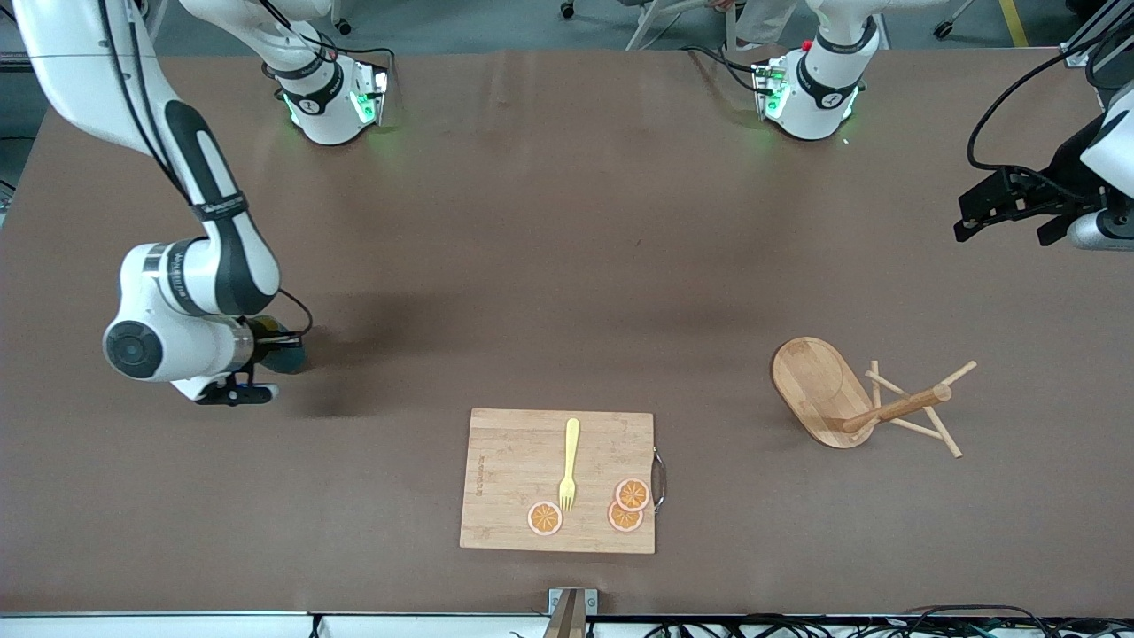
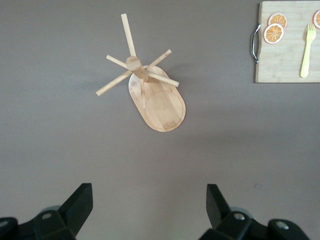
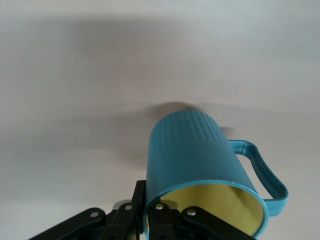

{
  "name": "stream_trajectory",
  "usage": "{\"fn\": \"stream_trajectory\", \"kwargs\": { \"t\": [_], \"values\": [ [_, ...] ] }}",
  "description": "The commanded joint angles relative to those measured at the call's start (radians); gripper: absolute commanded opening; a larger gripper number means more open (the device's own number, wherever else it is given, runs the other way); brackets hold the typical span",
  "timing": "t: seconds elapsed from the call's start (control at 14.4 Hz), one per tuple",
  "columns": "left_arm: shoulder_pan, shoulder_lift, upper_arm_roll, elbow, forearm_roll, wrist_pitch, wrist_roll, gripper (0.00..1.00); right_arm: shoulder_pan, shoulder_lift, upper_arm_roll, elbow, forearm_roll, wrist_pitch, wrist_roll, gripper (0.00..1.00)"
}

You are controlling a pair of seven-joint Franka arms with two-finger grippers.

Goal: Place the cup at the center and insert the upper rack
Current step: 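Carry the mug with the right gripper toward the table middle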

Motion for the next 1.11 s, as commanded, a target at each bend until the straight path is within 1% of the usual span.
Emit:
{"fn": "stream_trajectory", "kwargs": {
  "t": [0.0,0.07,0.14,0.21,0.35,0.62,0.83,1.04],
  "values": [
    [0.004,-0.007,-0.001,0.004,-0.006,0.004,0.012,1.00,0.118,-0.007,0.002,0.094,0.031,-0.049,0.054,0.00],
    [0.003,-0.007,0.001,0.004,-0.006,0.004,0.012,1.00,0.162,0.003,0.000,0.137,0.083,-0.047,0.081,0.00],
    [0.003,-0.007,0.001,0.004,-0.006,0.004,0.012,1.00,0.199,0.035,0.000,0.182,0.130,-0.047,0.110,0.00],
    [0.003,-0.007,-0.001,0.004,-0.006,0.004,0.012,1.00,0.241,0.066,0.000,0.234,0.151,-0.050,0.129,0.00],
    [0.003,-0.007,-0.001,0.004,-0.006,0.004,0.012,1.00,0.342,0.111,0.000,0.295,0.148,-0.052,0.194,0.00],
    [0.003,-0.007,0.001,0.004,-0.006,0.004,0.012,1.00,0.518,0.215,0.000,0.430,0.146,-0.050,0.457,0.00],
    [0.004,-0.007,-0.001,0.004,-0.006,0.004,0.012,1.00,0.595,0.269,0.002,0.504,0.154,-0.047,0.636,0.00],
    [0.003,-0.007,-0.001,0.004,-0.006,0.004,0.012,1.00,0.646,0.324,0.000,0.575,0.224,-0.029,0.802,0.00]
  ]
}}
